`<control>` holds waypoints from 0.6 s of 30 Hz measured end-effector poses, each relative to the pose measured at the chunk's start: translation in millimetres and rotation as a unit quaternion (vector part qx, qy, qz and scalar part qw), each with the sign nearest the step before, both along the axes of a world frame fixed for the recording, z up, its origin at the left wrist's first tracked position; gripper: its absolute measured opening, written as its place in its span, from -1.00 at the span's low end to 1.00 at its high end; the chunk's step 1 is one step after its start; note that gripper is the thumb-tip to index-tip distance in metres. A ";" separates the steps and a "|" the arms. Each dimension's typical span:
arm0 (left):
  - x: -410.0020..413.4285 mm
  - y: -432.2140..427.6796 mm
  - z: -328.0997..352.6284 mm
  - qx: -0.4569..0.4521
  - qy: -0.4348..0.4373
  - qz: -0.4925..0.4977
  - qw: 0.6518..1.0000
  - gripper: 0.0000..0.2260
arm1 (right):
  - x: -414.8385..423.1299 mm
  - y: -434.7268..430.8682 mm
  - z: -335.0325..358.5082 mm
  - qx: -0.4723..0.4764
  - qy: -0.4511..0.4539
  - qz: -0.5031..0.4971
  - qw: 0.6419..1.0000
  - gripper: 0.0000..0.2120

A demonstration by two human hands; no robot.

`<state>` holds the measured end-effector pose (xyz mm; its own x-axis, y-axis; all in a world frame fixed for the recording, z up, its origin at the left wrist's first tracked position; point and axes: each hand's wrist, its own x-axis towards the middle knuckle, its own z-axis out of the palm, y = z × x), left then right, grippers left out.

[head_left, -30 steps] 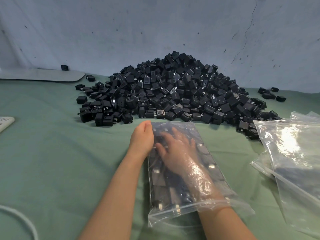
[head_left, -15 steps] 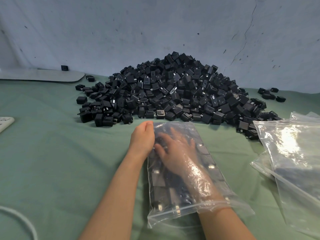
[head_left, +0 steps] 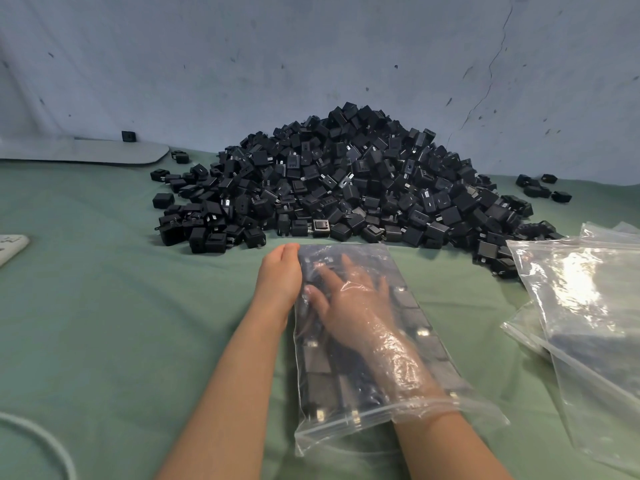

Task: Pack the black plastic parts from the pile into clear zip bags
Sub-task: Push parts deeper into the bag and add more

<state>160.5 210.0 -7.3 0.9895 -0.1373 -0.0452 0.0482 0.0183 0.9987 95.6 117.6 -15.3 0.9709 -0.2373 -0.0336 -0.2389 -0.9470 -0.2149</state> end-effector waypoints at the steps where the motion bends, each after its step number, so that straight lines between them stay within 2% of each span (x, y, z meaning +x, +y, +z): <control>1: -0.1 -0.1 0.2 0.003 0.000 0.000 1.000 -0.77 | 0.3 0.3 0.2 -0.001 0.004 -0.002 1.000 -0.49; 18: 0.4 1.6 -0.8 0.051 -0.007 0.032 0.998 -0.77 | -1.8 0.7 0.5 -0.002 -0.012 -0.004 1.000 -0.48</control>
<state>161.0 211.6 -8.1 0.9967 -0.0697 -0.0417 0.0361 -0.0802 0.9961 93.8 118.3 -14.8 0.9692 -0.2459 -0.0097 -0.2421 -0.9458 -0.2165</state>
